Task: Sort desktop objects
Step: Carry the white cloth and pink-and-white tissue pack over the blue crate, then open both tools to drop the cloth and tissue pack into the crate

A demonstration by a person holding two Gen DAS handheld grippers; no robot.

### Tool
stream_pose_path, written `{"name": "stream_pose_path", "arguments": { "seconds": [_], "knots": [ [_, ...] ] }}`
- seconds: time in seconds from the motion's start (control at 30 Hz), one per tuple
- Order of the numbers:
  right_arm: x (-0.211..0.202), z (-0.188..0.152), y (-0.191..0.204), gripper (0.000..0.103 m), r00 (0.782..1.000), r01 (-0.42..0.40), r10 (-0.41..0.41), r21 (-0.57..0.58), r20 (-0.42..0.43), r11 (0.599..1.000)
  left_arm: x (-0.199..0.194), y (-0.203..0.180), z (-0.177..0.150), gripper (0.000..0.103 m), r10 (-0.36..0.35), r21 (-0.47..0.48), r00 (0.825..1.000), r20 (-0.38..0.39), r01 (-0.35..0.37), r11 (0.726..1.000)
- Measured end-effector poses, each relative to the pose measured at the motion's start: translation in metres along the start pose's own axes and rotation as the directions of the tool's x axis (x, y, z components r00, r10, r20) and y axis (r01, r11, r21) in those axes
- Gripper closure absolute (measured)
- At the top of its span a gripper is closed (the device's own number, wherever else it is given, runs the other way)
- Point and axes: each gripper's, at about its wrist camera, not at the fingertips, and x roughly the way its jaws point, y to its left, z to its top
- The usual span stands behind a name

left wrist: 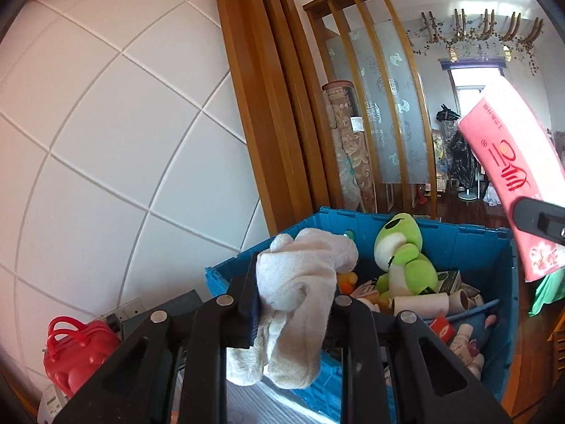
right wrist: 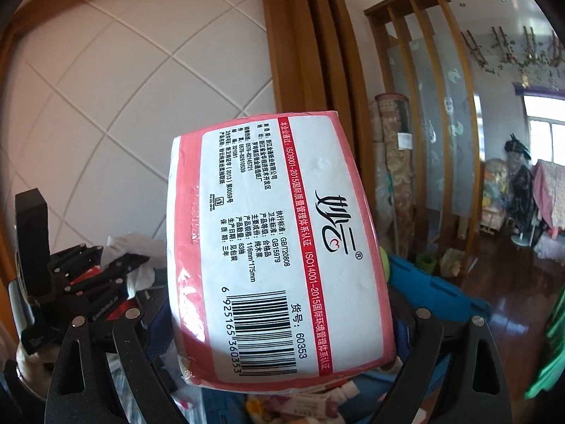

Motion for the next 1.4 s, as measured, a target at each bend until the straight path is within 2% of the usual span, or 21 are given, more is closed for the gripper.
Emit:
{"name": "stream_pose_path", "arguments": {
  "seconds": [0.27, 0.43, 0.73, 0.8, 0.87, 0.97, 1.1, 1.4],
  "knots": [
    [0.038, 0.007, -0.079, 0.010, 0.996, 0.036, -0.034, 0.029, -0.080, 0.999, 0.041, -0.045, 0.015, 0.082, -0.002, 0.016, 0.999, -0.034, 0.002, 1.000],
    [0.061, 0.001, -0.115, 0.010, 0.989, 0.054, -0.046, 0.052, -0.141, 0.997, 0.059, -0.062, 0.017, 0.082, 0.010, 0.019, 0.998, -0.064, -0.009, 1.000],
    [0.084, -0.005, -0.144, 0.008, 0.983, 0.046, -0.030, 0.088, -0.182, 0.995, 0.077, -0.076, 0.020, 0.082, 0.044, 0.024, 0.994, -0.102, -0.041, 0.999],
    [0.088, -0.003, -0.150, 0.007, 0.984, 0.049, -0.031, 0.102, -0.173, 0.994, 0.082, -0.079, 0.023, 0.076, 0.063, 0.031, 0.990, -0.123, -0.060, 0.998],
    [0.090, -0.001, -0.158, 0.005, 0.984, 0.053, -0.031, 0.124, -0.173, 0.991, 0.083, -0.081, 0.025, 0.059, 0.118, 0.043, 0.985, -0.127, -0.113, 0.993],
    [0.082, 0.003, -0.160, 0.005, 0.988, 0.042, -0.021, 0.135, -0.155, 0.990, 0.077, -0.082, 0.025, 0.038, 0.182, 0.051, 0.978, -0.101, -0.178, 0.983],
    [0.071, 0.003, -0.157, 0.001, 0.990, 0.028, -0.010, 0.131, -0.138, 0.991, 0.070, -0.082, 0.025, 0.038, 0.190, 0.041, 0.977, -0.094, -0.186, 0.982],
    [0.047, -0.005, -0.143, 0.001, 0.991, -0.041, 0.060, 0.157, -0.121, 0.987, 0.060, -0.079, 0.025, 0.038, 0.204, 0.023, 0.975, -0.090, -0.203, 0.979]
  ]
}}
